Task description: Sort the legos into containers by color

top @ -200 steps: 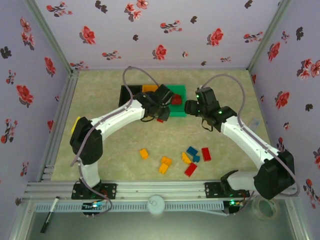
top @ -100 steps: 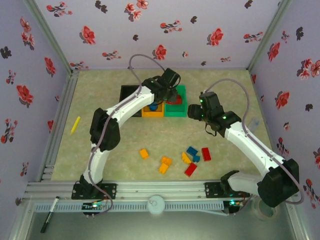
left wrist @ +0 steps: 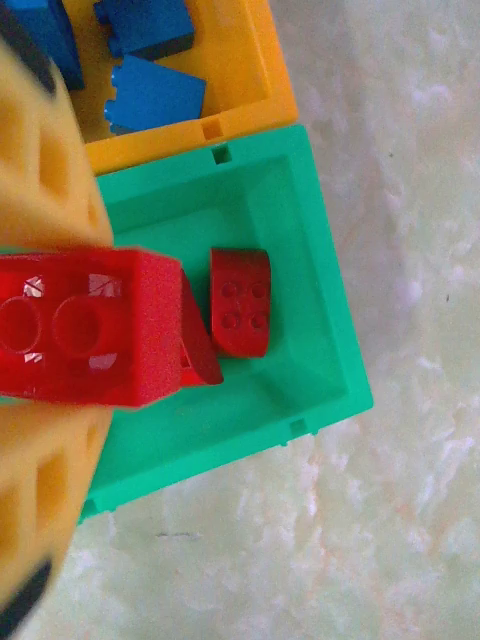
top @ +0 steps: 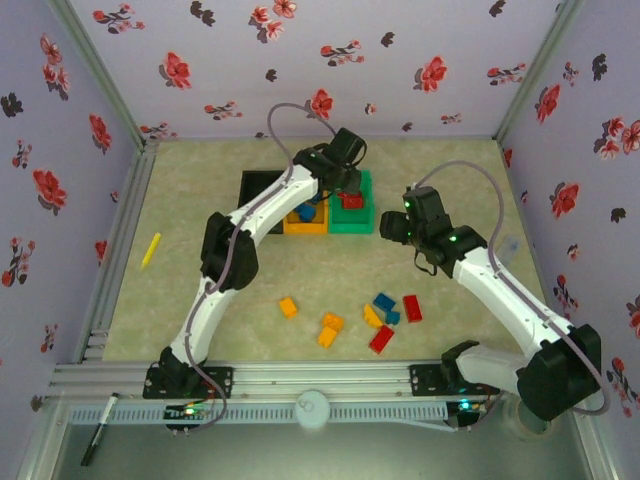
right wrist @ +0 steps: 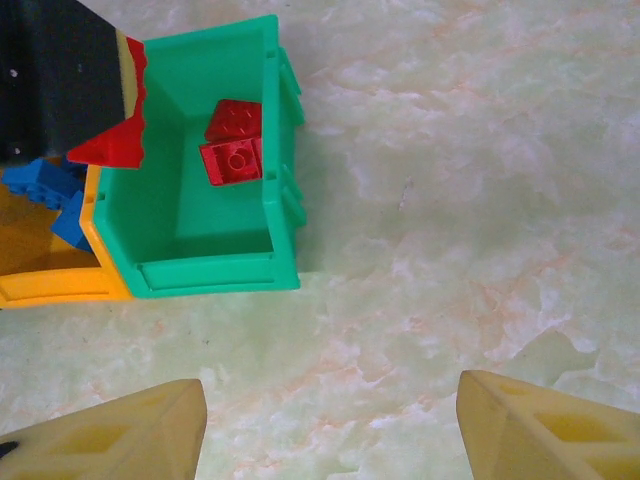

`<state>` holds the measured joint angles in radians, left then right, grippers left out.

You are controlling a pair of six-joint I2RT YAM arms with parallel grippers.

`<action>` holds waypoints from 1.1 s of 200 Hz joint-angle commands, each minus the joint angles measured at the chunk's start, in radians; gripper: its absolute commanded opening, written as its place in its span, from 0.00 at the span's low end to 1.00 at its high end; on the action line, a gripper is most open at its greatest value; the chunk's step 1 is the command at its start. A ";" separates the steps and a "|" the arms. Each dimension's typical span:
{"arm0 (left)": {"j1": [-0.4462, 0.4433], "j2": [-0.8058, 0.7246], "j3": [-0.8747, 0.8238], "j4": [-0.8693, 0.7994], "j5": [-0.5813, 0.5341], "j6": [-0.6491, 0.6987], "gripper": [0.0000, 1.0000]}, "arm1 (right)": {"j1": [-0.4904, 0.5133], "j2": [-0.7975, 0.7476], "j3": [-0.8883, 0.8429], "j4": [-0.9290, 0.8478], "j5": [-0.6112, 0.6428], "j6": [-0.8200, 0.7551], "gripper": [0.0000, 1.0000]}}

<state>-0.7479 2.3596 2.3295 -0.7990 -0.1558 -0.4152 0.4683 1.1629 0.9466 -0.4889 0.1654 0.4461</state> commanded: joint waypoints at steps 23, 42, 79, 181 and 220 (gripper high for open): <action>0.010 -0.017 0.007 -0.022 0.009 0.003 0.59 | -0.011 -0.009 -0.012 -0.011 0.019 0.011 0.68; 0.009 -0.066 -0.041 -0.004 0.006 0.011 0.59 | -0.011 -0.007 -0.010 -0.014 0.017 0.009 0.68; 0.010 -0.234 -0.235 0.053 -0.019 0.025 0.59 | -0.011 -0.002 -0.005 -0.041 0.016 0.004 0.68; 0.015 -0.744 -0.961 0.209 -0.064 -0.014 0.59 | 0.004 -0.037 -0.149 -0.182 -0.038 0.075 0.65; 0.033 -0.872 -1.137 0.254 -0.078 -0.008 0.59 | 0.050 -0.071 -0.251 -0.228 -0.026 0.168 0.64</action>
<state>-0.7353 1.5684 1.2549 -0.5976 -0.2031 -0.4156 0.4870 1.1263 0.7509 -0.6556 0.1417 0.5274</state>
